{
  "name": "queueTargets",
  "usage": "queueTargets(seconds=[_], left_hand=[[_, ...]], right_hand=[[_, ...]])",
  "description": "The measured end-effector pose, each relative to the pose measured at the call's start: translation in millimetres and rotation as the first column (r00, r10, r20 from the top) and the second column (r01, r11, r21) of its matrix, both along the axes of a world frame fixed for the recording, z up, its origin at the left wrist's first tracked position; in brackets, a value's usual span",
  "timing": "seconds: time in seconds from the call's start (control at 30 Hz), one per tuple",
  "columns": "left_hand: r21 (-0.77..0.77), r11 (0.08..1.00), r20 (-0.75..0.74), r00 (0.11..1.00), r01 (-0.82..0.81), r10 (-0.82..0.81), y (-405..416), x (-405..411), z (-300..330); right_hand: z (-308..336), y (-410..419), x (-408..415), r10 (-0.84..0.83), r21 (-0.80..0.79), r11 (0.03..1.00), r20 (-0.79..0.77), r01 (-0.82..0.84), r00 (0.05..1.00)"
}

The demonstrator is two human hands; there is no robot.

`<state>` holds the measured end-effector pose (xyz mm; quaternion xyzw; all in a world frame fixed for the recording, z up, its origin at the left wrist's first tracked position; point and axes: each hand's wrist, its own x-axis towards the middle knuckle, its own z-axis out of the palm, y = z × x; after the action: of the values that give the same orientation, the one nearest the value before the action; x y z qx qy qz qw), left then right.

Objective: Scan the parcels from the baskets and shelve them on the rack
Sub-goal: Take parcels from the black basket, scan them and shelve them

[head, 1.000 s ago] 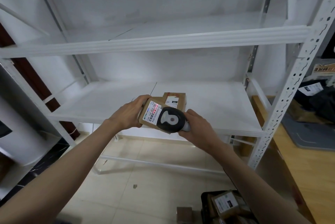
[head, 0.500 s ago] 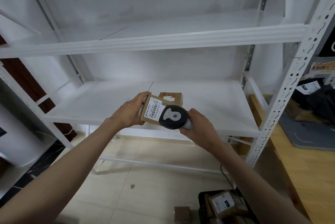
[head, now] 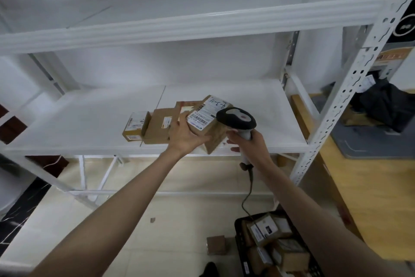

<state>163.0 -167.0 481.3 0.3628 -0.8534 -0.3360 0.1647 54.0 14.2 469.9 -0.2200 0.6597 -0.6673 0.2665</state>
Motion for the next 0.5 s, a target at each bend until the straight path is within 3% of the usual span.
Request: queueTargets(seconds=[0.3,0.5], left_hand=[[0.258,0.964,-0.018,0.997,-0.063,0.070,-13.9,-75.2,-39.7],[0.306,0.952,-0.015,0.999,-0.026,0.032,-32.1,-98.3,-59.5]], right_hand=[[-29.7,-57.1,-48.3,-0.082,-0.063,0.993,0.282,0.104,0.956],[-54.2,-92.3,-76.0,-0.156,0.033,0.988,0.311,0.154,0.937]])
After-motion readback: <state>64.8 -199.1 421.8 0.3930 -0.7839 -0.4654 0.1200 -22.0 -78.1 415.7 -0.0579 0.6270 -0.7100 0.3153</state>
